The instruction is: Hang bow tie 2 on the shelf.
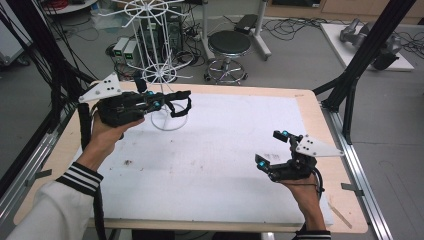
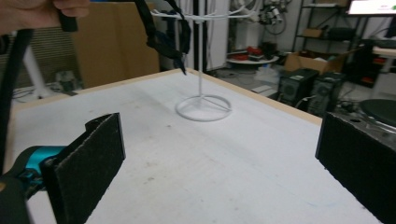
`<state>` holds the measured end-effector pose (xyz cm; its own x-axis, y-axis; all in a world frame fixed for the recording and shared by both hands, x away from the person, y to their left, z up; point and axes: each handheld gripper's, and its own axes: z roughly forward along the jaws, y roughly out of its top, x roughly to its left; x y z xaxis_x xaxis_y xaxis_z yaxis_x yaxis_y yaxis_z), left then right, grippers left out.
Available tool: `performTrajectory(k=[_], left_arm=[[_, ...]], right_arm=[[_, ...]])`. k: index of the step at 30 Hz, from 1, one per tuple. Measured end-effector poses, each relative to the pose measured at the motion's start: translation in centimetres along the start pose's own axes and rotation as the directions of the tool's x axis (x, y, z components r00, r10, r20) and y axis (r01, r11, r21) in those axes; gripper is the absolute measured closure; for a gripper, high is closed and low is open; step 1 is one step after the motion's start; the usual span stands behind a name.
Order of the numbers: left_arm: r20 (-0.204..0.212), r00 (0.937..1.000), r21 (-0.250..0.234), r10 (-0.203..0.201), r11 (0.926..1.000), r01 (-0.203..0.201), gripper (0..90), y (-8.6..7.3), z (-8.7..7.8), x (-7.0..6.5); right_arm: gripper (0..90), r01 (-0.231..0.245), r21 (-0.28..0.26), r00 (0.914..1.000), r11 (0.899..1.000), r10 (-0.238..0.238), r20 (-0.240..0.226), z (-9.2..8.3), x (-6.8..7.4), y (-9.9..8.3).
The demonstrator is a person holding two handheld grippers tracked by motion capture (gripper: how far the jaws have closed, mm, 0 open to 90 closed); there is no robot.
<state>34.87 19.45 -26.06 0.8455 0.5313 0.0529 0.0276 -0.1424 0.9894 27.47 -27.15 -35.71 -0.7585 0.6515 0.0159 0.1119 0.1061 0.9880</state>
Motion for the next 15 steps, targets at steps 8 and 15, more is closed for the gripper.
performTrajectory(k=[8, 15], left_arm=[[-0.067, 0.9975, -0.008, -0.021, 0.9998, 0.021, 81.1, -0.1, 0.4, 0.4], [-0.117, 0.9927, 0.000, -0.031, 0.9995, 0.031, 81.1, -0.2, 1.0, 0.7]], right_arm=[[0.6, -0.029, -0.015, 0.9985, 0.999, 0.029, 0.046, -1.0, -0.3, -1.8], [0.6, -0.024, -0.031, 0.9937, 0.999, 0.027, 0.109, -1.4, -0.4, -3.1]])
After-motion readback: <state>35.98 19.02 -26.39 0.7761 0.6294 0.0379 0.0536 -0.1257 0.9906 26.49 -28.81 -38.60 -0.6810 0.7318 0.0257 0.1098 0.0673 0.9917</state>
